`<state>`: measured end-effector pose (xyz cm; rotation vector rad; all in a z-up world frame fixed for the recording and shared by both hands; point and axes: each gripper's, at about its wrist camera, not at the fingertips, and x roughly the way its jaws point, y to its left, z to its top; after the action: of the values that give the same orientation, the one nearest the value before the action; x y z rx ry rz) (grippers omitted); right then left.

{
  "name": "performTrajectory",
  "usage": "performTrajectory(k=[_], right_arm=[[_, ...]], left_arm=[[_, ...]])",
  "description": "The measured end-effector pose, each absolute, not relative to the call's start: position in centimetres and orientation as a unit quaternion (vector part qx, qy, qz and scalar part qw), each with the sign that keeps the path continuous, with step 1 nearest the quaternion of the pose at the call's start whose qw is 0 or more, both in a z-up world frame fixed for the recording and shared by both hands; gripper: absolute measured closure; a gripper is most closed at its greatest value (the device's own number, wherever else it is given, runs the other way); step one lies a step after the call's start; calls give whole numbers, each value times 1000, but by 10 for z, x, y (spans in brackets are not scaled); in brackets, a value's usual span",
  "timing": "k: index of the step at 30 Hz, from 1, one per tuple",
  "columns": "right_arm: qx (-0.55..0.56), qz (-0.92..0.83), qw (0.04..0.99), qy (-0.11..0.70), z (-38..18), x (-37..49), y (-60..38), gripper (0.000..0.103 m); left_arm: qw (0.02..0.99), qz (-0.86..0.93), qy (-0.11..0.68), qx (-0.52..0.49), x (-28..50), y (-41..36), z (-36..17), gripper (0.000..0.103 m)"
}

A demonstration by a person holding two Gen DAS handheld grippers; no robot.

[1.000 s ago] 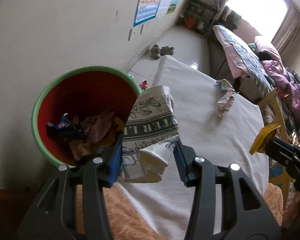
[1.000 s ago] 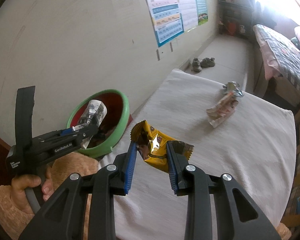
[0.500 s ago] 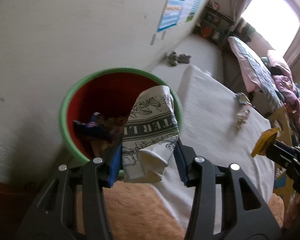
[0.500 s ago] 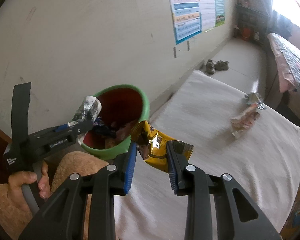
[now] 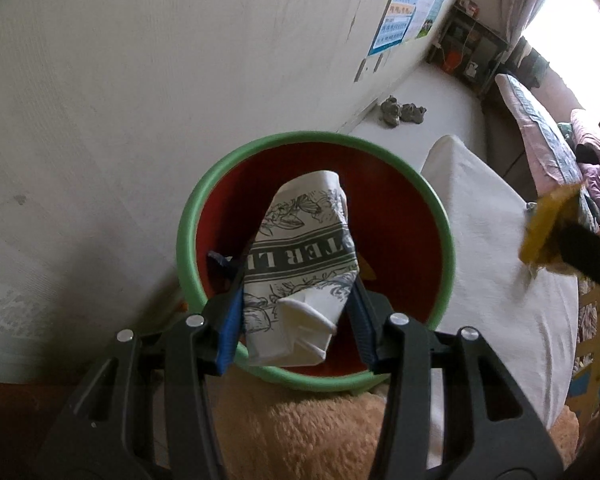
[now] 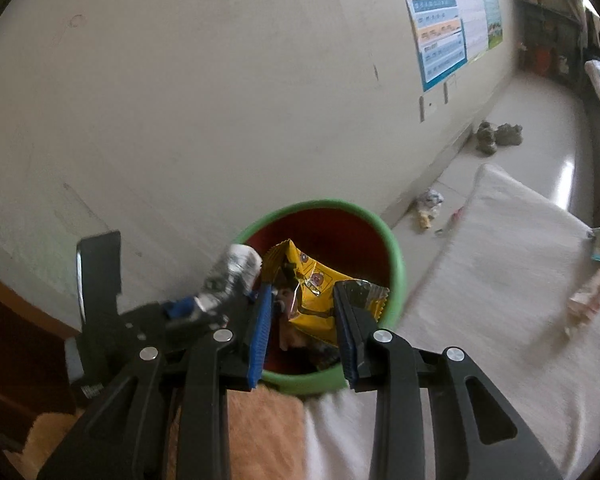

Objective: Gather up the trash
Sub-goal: 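Open both tools to drop the paper cup and yellow wrapper into the bucket, then grasp the white-and-red Pocky box with the left tool while the right tool grasps the blue-white wrapper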

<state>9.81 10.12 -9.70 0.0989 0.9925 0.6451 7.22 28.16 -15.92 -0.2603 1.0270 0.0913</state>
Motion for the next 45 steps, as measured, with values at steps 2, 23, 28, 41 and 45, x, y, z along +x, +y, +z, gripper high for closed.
performTrajectory(k=[2,23,28,41,45], right_arm=[[58,307,824,473,-100,105,106,70],[70,67,900,426,-110,180,-67,30],[86,-50,872,480,-147,244,-154,31],[151,-8,809,568,-217,281,-203,77],[163,47,797,579,-211,251,-194,86]], left_arm=[[860,40,493,-121,76,282,-162,58],[862,72,487,-120,78,272,-162,24],[866,58,482,-116,84,247,-158,25],[855,-63,513,-33,108,137,-168,24],[852,-111,512,0,113,95,-167,25]])
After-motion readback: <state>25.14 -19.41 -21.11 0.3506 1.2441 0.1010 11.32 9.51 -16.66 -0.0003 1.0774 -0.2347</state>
